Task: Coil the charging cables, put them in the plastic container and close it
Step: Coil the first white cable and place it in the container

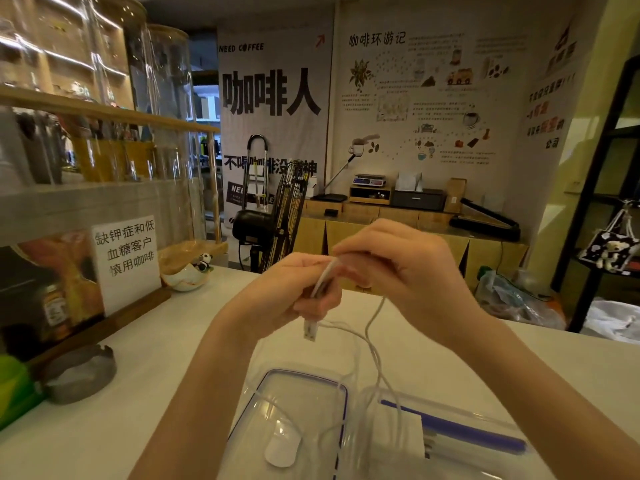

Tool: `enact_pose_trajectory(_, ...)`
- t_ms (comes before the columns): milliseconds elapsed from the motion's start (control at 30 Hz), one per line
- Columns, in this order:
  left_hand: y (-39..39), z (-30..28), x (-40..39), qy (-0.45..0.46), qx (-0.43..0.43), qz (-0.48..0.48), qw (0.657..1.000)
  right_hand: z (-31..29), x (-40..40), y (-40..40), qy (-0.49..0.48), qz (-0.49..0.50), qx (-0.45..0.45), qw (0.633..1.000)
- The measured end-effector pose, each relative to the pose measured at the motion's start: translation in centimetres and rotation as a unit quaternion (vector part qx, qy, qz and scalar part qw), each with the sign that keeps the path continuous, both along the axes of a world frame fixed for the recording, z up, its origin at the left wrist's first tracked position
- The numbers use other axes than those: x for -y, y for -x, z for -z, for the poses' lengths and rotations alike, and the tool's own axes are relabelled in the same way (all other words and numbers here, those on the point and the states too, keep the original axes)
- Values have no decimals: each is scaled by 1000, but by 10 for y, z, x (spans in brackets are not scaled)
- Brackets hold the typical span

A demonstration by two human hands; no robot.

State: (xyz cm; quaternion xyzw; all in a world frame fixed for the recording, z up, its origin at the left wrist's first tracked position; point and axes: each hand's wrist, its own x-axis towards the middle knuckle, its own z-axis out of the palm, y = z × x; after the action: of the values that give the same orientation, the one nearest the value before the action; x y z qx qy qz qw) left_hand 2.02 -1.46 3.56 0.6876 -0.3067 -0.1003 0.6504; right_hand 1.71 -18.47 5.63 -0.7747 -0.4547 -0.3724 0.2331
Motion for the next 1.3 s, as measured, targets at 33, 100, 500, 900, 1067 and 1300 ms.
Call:
enact_pose_trajectory(33, -2, 0, 0, 36, -28, 18, 999, -1, 2, -4, -23, -3, 0, 1000)
enact_pose_trajectory(100, -4, 1, 1, 65, -86, 42, 993, 0, 6, -13, -66, -4, -21, 998)
enact_pose_trajectory(500, 7, -8, 19, 289, -80, 125, 946, 39, -14, -20, -312, -154, -503, 791)
enact_pose_trajectory(900, 7, -14, -6, 187, 125, -230, 947, 53, -44, 42, -90, -205, -683, 695)
enact_pose_trajectory(1067, 1, -7, -3, 64, 173, -286, 940, 24, -29, 42, -28, -143, -627, 765)
enact_pose_trajectory(1300, 4, -2, 1, -143, 104, -117, 977, -10, -2, 21, 0, 14, -282, 959)
